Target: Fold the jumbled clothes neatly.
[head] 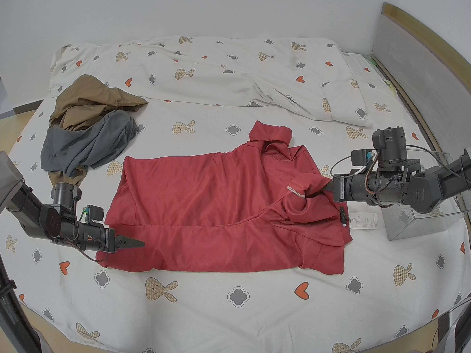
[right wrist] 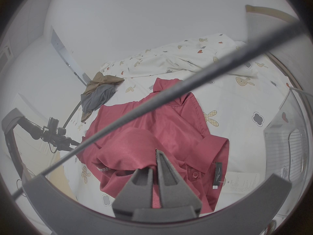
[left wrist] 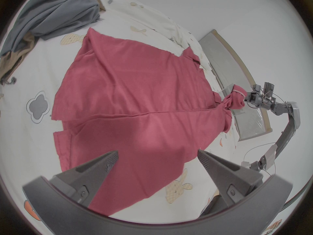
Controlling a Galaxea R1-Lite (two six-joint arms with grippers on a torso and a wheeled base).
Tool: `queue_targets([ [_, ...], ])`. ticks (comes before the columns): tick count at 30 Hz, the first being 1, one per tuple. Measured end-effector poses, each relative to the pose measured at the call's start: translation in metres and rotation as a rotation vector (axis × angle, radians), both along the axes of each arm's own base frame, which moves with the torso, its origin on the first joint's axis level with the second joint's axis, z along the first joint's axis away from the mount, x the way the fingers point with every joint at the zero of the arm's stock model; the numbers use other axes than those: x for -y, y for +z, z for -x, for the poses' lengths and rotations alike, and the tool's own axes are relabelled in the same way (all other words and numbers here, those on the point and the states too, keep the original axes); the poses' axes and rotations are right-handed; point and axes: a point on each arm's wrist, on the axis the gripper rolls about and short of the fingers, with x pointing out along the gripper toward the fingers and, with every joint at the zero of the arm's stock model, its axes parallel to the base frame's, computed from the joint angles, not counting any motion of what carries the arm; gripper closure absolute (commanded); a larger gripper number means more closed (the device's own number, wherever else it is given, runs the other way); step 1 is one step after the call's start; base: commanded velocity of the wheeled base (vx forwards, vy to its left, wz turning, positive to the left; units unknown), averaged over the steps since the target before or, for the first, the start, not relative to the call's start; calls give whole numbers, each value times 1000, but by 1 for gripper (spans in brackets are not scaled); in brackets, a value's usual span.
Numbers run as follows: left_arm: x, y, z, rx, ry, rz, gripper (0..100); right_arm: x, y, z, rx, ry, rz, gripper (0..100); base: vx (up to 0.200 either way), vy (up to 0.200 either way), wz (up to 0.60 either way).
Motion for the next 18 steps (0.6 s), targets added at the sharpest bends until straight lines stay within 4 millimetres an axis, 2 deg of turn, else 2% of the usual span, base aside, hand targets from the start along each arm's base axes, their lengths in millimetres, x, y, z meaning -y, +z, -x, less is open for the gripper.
queue_targets([
  [11,-26,-17,-8,-21,76,6,0,-2,-5,-7,-39,3,15,100,0,0,0],
  [12,-27,-17,-9,-22,81,6,0,-2,-6,-7,-41,3,16,0,0,0,0],
  [18,-32,-18,-8,-26,97,9,0,-4,-12,-13,-51,1,19,0,0,0,0],
])
